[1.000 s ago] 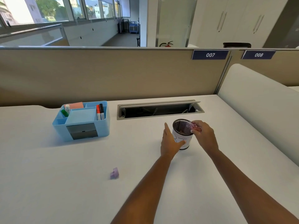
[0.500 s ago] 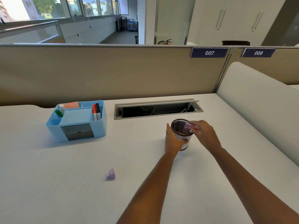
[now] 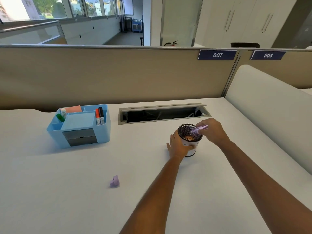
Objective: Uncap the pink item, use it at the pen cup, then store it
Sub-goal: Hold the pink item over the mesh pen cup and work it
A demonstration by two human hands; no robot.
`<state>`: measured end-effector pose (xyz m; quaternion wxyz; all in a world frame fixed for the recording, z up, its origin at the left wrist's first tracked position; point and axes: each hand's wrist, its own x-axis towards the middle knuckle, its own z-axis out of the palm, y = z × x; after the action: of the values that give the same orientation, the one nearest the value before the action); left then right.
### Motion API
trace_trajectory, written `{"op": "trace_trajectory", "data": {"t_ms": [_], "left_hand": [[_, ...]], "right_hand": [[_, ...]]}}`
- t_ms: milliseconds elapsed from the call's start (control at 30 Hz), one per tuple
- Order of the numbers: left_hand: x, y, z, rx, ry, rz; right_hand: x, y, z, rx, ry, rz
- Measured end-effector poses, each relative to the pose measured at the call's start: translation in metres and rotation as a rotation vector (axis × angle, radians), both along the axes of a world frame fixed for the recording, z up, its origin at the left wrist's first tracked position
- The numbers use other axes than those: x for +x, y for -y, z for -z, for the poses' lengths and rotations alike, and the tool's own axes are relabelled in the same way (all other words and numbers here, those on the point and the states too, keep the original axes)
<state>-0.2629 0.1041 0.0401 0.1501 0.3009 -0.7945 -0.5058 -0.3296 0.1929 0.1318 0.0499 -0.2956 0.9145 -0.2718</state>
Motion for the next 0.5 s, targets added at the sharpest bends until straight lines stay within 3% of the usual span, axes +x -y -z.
{"op": "trace_trajectory", "data": {"t_ms": [367,500], "left_hand": [[0.002,-0.002,-0.003,-0.021,0.039,0.009],[0.005,-0.004,-0.004,-0.005,0.037,0.008]], "right_hand": [[0.005,-0.002,0.007,-0.035,0.045,0.039],[0.01,-0.005,0.007,-0.202,0.1,0.058]]}}
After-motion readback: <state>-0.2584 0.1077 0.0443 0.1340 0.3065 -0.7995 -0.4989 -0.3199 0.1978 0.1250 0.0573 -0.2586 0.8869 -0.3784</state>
